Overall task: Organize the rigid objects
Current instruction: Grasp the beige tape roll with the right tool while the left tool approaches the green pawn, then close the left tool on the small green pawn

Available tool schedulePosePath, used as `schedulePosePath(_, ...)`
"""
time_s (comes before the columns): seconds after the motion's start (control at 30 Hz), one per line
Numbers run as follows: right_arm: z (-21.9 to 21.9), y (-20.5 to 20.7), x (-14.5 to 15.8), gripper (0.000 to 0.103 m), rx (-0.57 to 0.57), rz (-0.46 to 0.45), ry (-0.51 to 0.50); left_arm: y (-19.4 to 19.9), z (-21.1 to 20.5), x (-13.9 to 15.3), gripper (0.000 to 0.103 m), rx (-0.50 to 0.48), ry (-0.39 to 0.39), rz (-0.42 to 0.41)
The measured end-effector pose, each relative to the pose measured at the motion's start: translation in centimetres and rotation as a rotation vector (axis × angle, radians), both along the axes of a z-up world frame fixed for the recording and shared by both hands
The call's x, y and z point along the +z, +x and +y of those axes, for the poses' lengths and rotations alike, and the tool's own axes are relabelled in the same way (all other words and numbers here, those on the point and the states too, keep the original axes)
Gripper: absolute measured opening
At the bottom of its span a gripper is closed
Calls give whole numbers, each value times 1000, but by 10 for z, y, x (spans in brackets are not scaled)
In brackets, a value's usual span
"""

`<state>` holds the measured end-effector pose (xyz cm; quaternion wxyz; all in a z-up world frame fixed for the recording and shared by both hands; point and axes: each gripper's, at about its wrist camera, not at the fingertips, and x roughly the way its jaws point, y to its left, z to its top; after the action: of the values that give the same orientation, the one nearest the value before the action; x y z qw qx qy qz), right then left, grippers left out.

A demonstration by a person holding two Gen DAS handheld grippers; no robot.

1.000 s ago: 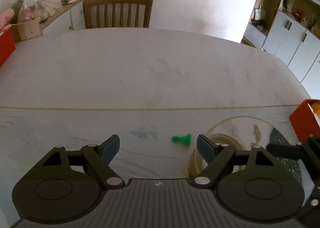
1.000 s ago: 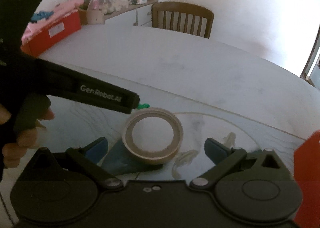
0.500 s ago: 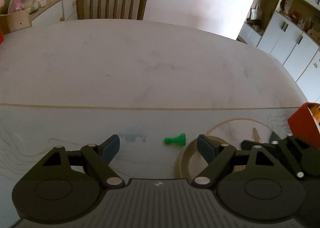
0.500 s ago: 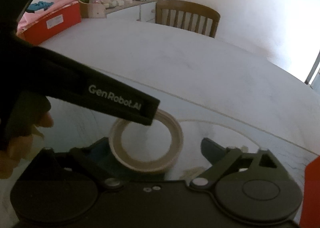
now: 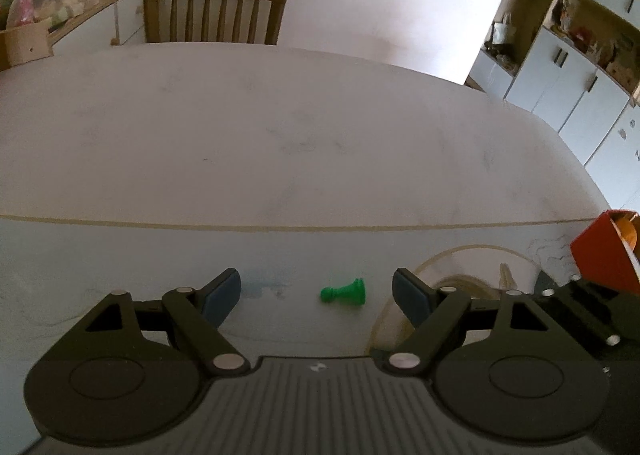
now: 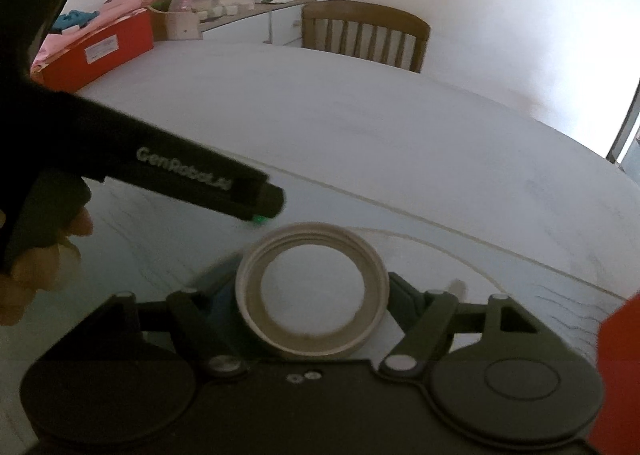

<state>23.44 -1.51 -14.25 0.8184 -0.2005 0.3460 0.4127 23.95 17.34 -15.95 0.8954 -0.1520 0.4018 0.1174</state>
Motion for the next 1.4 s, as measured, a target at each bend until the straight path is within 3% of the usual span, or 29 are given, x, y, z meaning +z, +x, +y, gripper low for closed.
schedulePosePath(0.17,-6,3,0,76,-25,10,5,4,-15,-3,62,-43,46,-5)
schedulePosePath(0.3,-5,2,0,75,-36,13,5,4,-27,-4,36,-72,73,-9)
schedulePosePath(0.43,-8,1,0,75,-40,17,7,1,-33,-6,17,-88,97,-6)
schedulePosePath(0.5,-6,0,0,75,-43,19,6,0,-36,-6,14,-93,119,-1)
schedulePosePath(0.67,-13,-3,1,76,-52,32,16,-11,-32,3,14,-87,92,-18)
schedulePosePath(0.77,-18,-7,0,76,-51,35,16,-24,-35,9,14,-85,118,-33)
schedulePosePath(1.0,-25,-12,0,76,-51,40,18,-33,-37,-3,14,-68,126,10)
schedulePosePath(1.17,-31,-17,0,76,-56,44,21,-32,-46,-1,14,-86,124,-8)
schedulePosePath(1.27,-35,-18,0,76,-58,47,24,-30,-48,1,21,-100,101,-18)
schedulePosePath(1.37,-38,-20,0,75,-57,47,26,-24,-51,2,39,-105,114,-16)
schedulePosePath(1.4,-39,-19,0,76,-58,46,27,-22,-53,2,50,-101,121,-23)
